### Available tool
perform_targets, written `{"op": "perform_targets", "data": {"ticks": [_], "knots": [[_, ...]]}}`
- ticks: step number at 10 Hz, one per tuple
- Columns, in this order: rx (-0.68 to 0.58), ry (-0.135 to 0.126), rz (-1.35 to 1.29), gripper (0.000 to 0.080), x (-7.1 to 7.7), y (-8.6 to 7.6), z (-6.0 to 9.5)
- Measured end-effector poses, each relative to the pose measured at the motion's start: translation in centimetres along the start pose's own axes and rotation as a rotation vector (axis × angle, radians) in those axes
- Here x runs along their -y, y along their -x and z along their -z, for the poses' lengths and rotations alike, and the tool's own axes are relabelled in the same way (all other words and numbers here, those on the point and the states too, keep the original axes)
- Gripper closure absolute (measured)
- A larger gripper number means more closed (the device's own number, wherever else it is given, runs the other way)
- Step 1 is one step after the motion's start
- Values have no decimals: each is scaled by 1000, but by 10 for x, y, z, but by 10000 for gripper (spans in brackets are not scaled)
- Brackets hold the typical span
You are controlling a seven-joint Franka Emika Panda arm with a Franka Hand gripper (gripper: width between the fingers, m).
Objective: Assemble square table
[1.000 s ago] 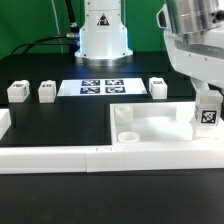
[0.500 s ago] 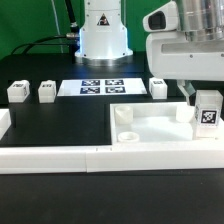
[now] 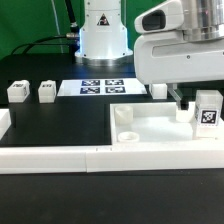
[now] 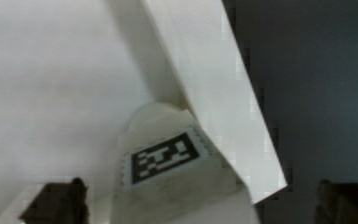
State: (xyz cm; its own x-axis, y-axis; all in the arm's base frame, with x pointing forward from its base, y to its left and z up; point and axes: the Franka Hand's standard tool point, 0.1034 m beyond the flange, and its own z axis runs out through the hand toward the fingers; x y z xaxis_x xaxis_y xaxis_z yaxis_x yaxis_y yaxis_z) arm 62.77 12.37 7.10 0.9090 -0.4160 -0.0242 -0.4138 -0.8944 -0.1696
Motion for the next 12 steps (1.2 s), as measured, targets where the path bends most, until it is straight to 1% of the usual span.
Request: {"op": "perform_targets", "data": {"ticks": [1, 2, 3, 4, 6, 8, 9, 10, 11, 12], "knots": [[3, -5, -66, 423, 1, 1, 0], [8, 2, -149, 423, -3, 2, -2], [10, 6, -208, 501, -5, 1, -2], [10, 6, -251, 501, -5, 2, -2], [15, -3, -419, 501, -4, 2, -2], [48, -59, -898, 503, -4, -1, -2], [68, -87, -1020, 503, -5, -2, -3], [80, -94, -1092, 503, -4, -2, -3], [83, -92, -1113, 503, -1, 1, -4], [83, -92, -1110, 427, 0, 1, -4]]}}
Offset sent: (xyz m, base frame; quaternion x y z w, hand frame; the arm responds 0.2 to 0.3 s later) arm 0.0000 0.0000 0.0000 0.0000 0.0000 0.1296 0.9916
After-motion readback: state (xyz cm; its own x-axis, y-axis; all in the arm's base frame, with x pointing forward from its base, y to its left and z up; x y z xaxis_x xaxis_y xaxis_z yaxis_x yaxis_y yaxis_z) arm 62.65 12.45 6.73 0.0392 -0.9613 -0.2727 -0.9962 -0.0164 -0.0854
